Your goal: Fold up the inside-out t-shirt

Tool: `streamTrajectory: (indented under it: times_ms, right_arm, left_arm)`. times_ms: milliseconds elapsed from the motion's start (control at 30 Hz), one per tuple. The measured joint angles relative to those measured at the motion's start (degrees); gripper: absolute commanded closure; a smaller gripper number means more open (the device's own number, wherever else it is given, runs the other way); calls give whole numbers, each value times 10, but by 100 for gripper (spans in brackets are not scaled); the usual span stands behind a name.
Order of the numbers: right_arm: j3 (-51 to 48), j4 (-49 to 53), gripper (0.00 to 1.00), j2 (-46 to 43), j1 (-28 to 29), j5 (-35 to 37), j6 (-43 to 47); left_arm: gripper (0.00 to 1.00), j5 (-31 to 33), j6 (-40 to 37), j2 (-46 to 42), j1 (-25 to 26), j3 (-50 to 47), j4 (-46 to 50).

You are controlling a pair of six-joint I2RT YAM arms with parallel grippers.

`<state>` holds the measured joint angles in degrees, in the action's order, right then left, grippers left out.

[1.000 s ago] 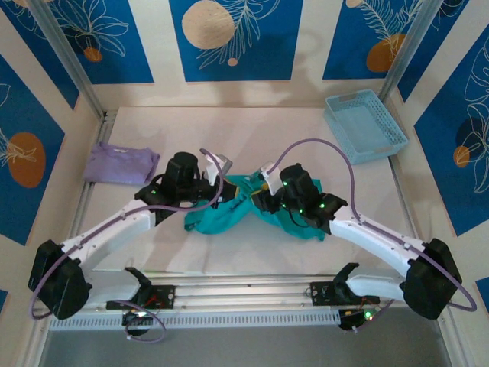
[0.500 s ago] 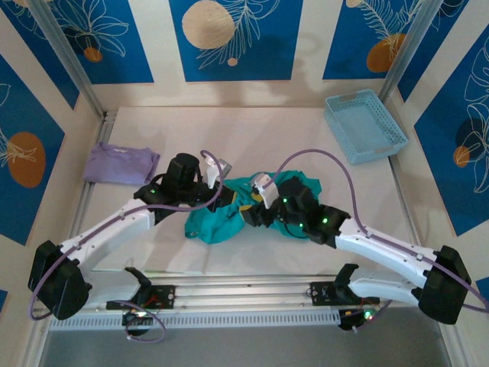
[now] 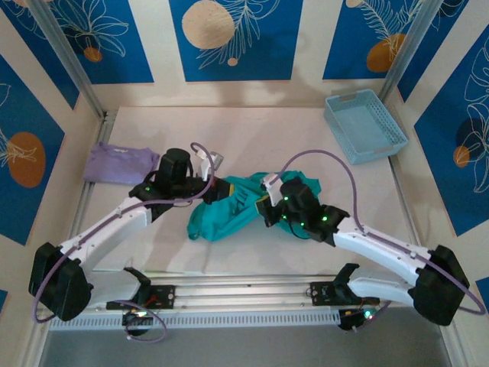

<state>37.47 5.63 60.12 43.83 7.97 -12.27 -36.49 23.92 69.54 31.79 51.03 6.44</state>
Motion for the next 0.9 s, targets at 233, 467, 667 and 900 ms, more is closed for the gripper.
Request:
streamTrajectory:
  times_ms: [233, 467, 667, 900]
  right_arm:
    - [-11, -11, 82, -37, -78, -146, 6]
    - [77, 116, 48, -3, -56, 3, -6]
    - [86, 108, 30, 13, 22, 17, 63]
    - [137, 68, 34, 126, 20, -7, 101]
  left_arm:
    - [100, -56, 59, 1, -21, -12, -53]
    - [100, -61, 61, 2, -26, -10, -53]
    - [100, -61, 59, 2, -26, -10, -51]
    - [100, -52, 47, 2, -25, -8, -30]
